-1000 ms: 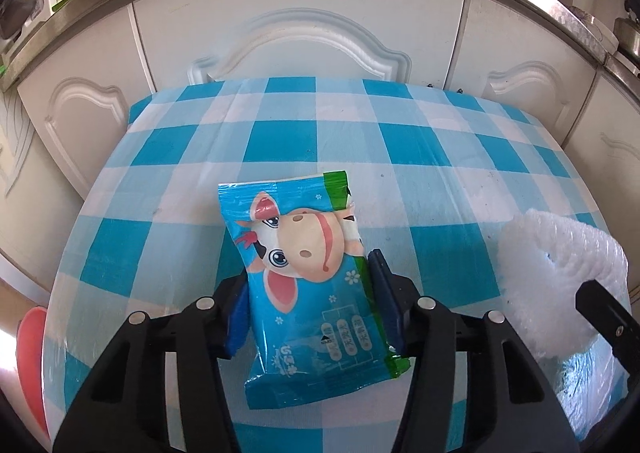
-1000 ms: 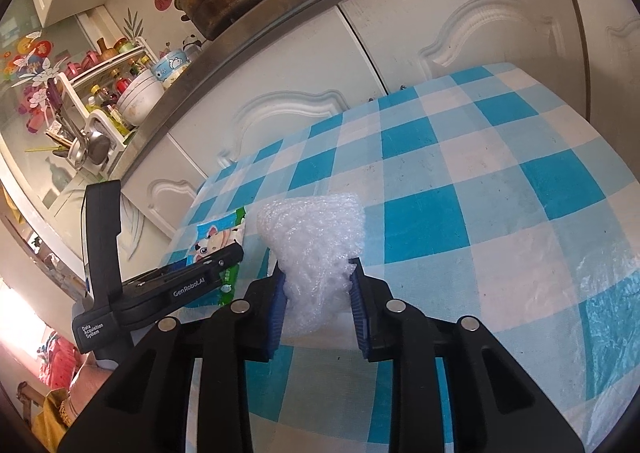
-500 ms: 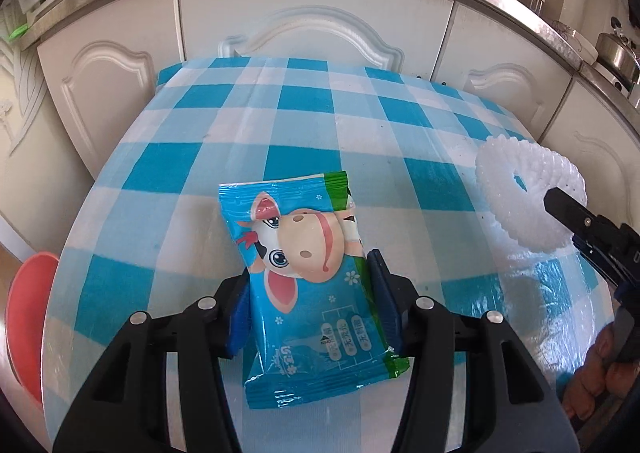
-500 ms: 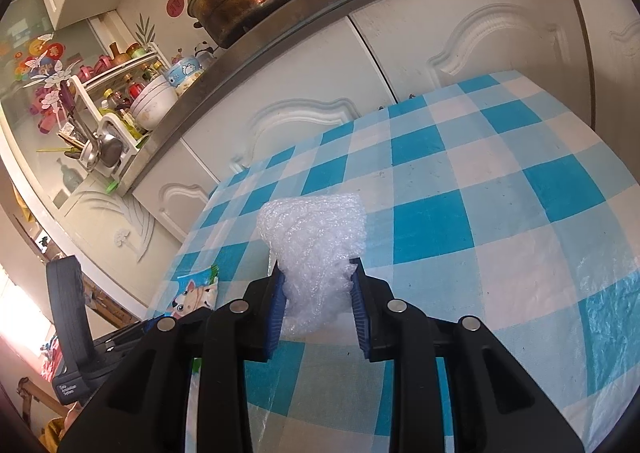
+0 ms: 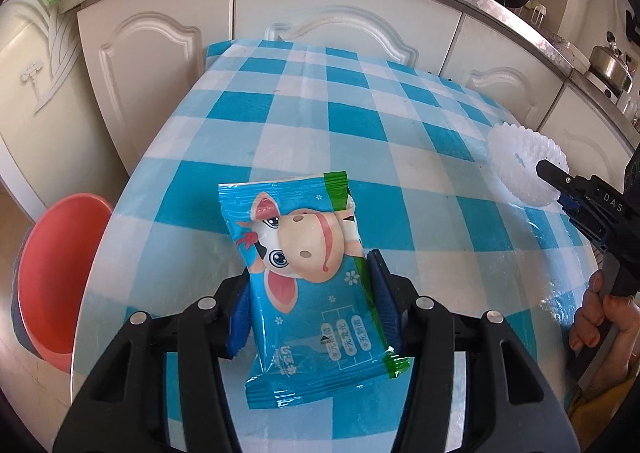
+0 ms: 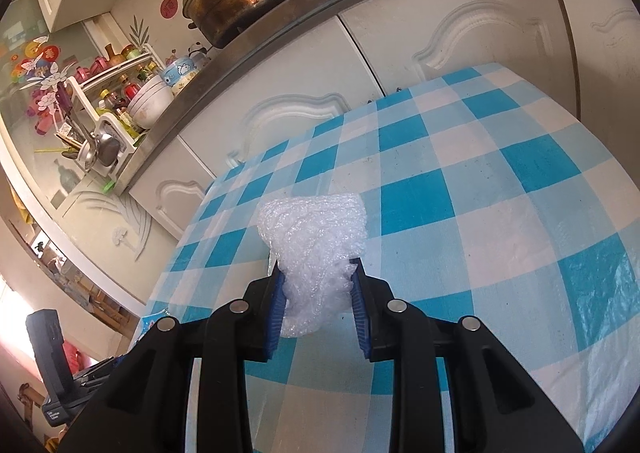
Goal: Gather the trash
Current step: 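Carry the cow-print packet and bubble wrap over the pink bucket, open both tools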
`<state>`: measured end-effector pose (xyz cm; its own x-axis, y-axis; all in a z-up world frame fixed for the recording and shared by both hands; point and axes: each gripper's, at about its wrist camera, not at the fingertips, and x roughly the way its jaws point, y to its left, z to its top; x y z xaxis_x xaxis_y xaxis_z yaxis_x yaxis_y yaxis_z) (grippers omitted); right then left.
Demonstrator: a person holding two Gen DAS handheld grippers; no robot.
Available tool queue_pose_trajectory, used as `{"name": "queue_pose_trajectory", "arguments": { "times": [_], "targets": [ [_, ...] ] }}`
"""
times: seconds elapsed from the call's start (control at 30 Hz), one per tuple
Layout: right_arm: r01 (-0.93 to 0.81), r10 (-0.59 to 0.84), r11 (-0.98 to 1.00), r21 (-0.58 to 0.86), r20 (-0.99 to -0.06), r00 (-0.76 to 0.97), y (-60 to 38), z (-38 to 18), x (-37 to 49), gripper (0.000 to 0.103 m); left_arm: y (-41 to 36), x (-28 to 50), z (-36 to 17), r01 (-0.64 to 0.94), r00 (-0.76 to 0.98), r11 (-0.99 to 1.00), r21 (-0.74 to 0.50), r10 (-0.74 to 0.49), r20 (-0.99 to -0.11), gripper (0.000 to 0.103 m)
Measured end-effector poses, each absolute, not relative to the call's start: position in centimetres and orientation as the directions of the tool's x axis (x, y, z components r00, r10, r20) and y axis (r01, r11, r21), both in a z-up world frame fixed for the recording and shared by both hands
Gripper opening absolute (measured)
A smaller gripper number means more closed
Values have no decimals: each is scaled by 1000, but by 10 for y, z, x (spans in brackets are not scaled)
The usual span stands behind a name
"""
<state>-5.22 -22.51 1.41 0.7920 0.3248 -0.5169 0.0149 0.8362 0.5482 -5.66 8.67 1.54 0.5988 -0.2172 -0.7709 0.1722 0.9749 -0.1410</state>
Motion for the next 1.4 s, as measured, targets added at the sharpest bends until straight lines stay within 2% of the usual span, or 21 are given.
{"name": "queue_pose_trajectory", "arguments": {
  "times": [0.37,0.7,1.03,1.4],
  "targets": [
    [21,356,823,568,-544,760,-200,12,-67,31,149,-82,24,118,626,970,-212,-238,-742,53],
    [-43,463,791,611,-551,694,-144,25,-74,32,234,-94,26,-15,673,971,-237,-165,-721,53],
    [-210,623,748,630,-556,550,-28,49,-54,34,326,-93,11,-212,681,945,-251,-41,-731,53],
    [-375,669,743,554,-607,430,99,69,-12,37,361,-71,-14,-263,658,929,-258,-23,-753,54]
  ]
}}
